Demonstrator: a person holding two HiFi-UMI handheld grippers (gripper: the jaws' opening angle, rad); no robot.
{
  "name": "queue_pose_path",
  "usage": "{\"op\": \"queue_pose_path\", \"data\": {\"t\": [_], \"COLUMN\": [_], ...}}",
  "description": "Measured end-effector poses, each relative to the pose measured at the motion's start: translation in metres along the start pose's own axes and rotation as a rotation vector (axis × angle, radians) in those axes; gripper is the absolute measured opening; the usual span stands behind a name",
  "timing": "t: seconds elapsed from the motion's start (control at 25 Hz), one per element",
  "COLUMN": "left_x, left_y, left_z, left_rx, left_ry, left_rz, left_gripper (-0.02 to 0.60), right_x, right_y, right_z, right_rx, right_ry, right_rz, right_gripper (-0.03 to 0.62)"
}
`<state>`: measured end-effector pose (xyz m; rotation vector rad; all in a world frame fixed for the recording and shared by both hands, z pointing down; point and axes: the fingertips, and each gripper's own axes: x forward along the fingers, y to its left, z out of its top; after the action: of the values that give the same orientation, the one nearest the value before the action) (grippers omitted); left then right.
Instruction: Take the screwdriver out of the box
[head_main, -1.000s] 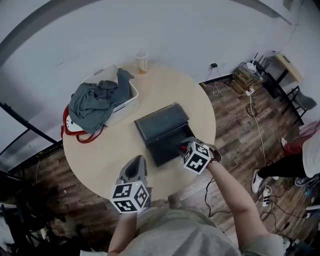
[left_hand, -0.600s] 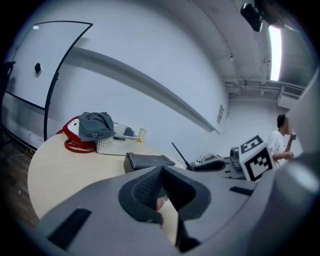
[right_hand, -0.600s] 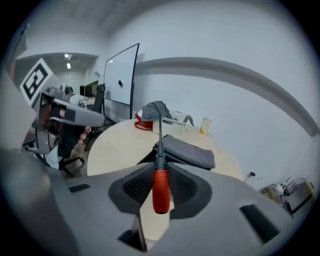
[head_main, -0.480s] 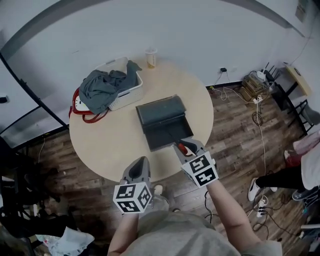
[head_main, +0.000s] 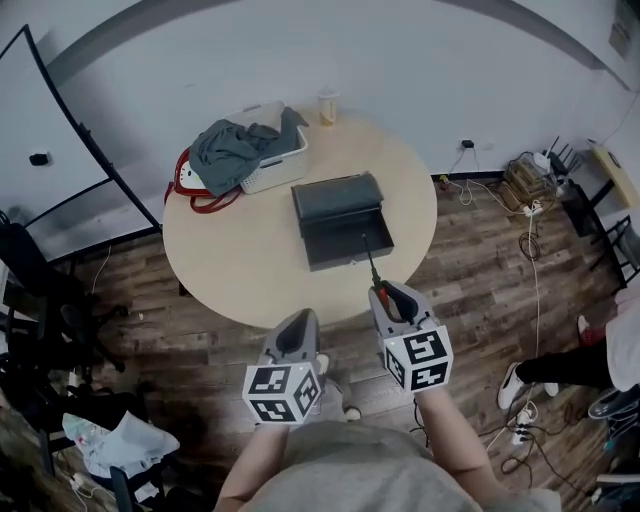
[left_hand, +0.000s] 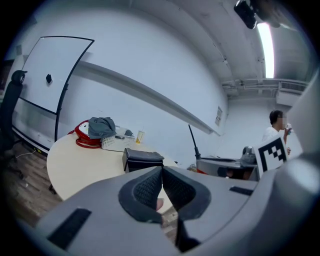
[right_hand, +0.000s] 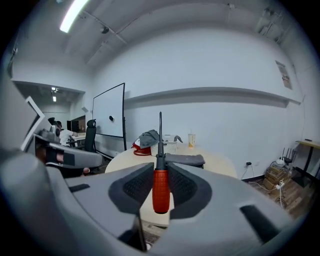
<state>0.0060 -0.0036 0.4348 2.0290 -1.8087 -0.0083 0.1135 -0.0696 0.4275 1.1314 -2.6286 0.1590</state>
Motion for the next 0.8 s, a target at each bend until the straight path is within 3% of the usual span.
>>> {"op": "queue_pose_path", "data": {"t": [0.44,0.8], "left_x": [-0.049,-0.057], "left_y": [-0.026,-0.033], "left_z": [-0.025,-0.028], "left_rx": [0.005,0.019], "left_ry": [-0.029,-0.036], "left_rz": [0.054,0.063], "left_gripper": [0.003,0.003], "right_x": [-0.074,-0.085], "right_y": [0.020,0.024], "right_z": [-0.020,-0.025], "right_rx": [0.056,0.061], "right_ry": [-0.043,-0.055], "right_rz": [0.007,0.020], "right_gripper": [0.078,0.077]}}
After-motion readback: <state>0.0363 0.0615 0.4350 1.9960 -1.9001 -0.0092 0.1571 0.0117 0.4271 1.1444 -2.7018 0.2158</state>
